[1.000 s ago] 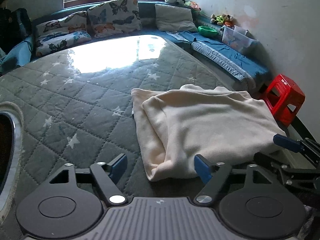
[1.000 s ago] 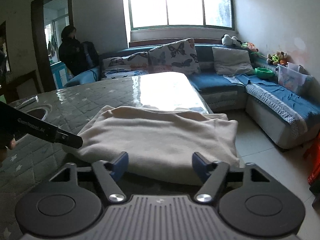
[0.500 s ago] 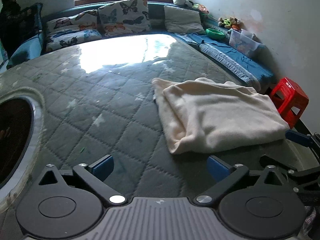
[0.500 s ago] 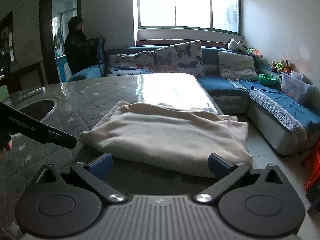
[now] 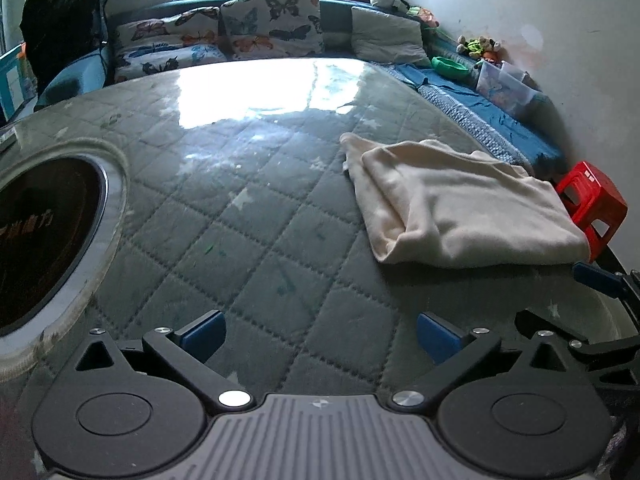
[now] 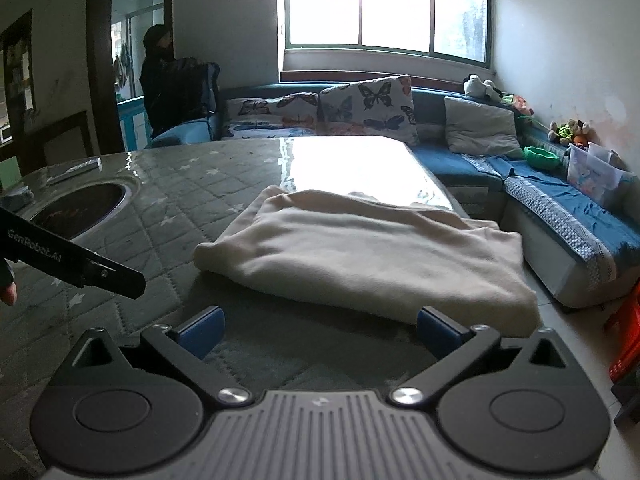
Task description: Fold clothes
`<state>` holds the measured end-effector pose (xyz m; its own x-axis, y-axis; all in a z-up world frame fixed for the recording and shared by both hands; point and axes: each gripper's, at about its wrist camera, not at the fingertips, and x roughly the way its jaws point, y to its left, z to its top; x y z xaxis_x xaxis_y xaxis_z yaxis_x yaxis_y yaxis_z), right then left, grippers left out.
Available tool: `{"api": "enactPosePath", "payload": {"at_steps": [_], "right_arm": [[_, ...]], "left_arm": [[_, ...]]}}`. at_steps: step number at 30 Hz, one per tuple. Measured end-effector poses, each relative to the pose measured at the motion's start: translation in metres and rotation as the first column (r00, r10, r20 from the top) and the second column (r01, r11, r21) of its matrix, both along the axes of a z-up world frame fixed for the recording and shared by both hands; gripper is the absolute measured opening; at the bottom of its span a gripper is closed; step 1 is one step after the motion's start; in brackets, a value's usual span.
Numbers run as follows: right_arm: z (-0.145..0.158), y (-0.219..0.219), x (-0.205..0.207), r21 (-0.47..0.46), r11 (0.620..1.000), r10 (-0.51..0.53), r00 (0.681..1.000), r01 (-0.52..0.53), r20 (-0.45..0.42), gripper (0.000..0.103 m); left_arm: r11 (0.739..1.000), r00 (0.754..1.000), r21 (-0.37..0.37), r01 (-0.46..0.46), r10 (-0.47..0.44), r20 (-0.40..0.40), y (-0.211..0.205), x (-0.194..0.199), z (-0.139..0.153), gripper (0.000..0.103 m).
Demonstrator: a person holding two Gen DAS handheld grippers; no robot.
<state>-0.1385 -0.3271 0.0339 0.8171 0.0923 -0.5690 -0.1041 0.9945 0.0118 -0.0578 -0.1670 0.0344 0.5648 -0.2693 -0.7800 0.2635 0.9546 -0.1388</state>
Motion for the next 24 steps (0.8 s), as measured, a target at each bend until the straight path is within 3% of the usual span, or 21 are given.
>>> {"api": "enactPosePath", "payload": {"at_steps": [24], "right_arm": [[0.01, 0.01, -0.032, 0.076, 0.994, -0.079, 0.996, 0.077, 0.028, 0.103]], "left_arm": [[0.999, 1.0, 0.041, 0.005, -0.006, 0.029, -0.002, -0.038, 0.007, 0.103]]}}
